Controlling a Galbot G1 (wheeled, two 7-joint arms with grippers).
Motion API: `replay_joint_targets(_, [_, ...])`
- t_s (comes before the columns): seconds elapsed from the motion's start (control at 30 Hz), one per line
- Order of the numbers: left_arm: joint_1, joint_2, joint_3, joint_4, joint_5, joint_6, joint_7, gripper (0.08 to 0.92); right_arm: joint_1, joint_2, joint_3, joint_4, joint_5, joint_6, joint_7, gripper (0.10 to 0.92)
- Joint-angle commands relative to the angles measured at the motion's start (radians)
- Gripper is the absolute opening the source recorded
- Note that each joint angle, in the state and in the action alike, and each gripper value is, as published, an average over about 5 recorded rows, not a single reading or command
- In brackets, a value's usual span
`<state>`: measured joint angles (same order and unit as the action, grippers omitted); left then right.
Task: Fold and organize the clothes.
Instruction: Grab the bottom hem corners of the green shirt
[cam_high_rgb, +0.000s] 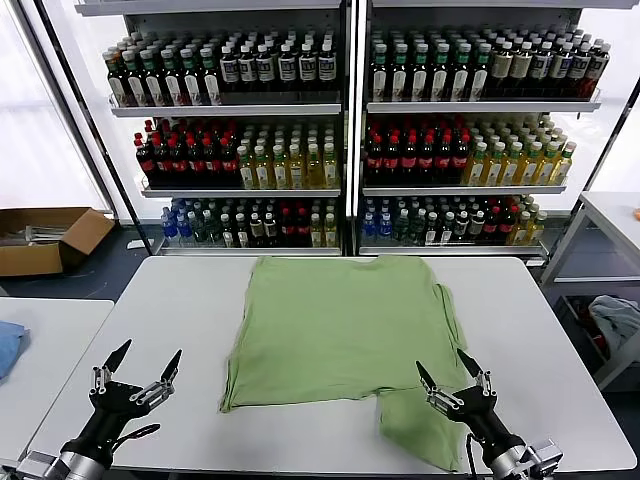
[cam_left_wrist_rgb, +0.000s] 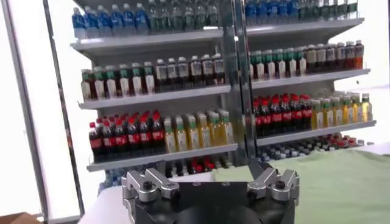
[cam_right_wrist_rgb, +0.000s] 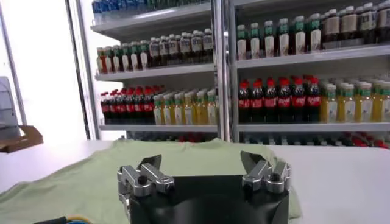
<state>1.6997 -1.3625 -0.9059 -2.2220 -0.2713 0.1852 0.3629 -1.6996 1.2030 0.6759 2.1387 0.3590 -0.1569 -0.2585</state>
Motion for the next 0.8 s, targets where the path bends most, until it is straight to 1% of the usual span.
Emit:
replay_joint_targets(0.03, [0.068, 0.180, 0.185, -0.042, -0.038, 0.280, -0.150, 0.823, -0.120, -0.097, 0.008, 0.069, 0.005, -0.110, 0.037, 0.823])
replay_joint_targets(0.17, [0.038, 0.214, 0.231, -0.023, -0.040, 0.342, -0.188, 0.823, -0.203, -0.111, 0.041, 0.119, 0.009, -0.177, 0.073, 0.823])
replay_joint_targets(0.3, [-0.003, 0.221, 0.275, 0.016, -0.040, 0.371, -0.215, 0.823, -0.278, -0.109, 0.079, 0.150, 0.008, -0.198, 0.089, 0.823])
replay_joint_targets(0.43, [-0.046, 0.211, 0.306, 0.057, -0.044, 0.374, -0.222, 0.823, -0.319, -0.103, 0.097, 0.168, 0.020, -0.203, 0.097, 0.823])
replay_joint_targets(0.63, [-0.100, 0.170, 0.343, 0.121, -0.044, 0.369, -0.219, 0.823, -0.323, -0.081, 0.062, 0.150, 0.012, -0.212, 0.097, 0.818])
replay_joint_targets(0.7, [-0.110, 0.159, 0.349, 0.129, -0.043, 0.373, -0.220, 0.823, -0.316, -0.077, 0.047, 0.136, 0.006, -0.214, 0.101, 0.792])
replay_joint_targets(0.8, [-0.118, 0.152, 0.350, 0.130, -0.044, 0.384, -0.219, 0.823, -0.300, -0.076, 0.033, 0.114, 0.005, -0.217, 0.112, 0.715])
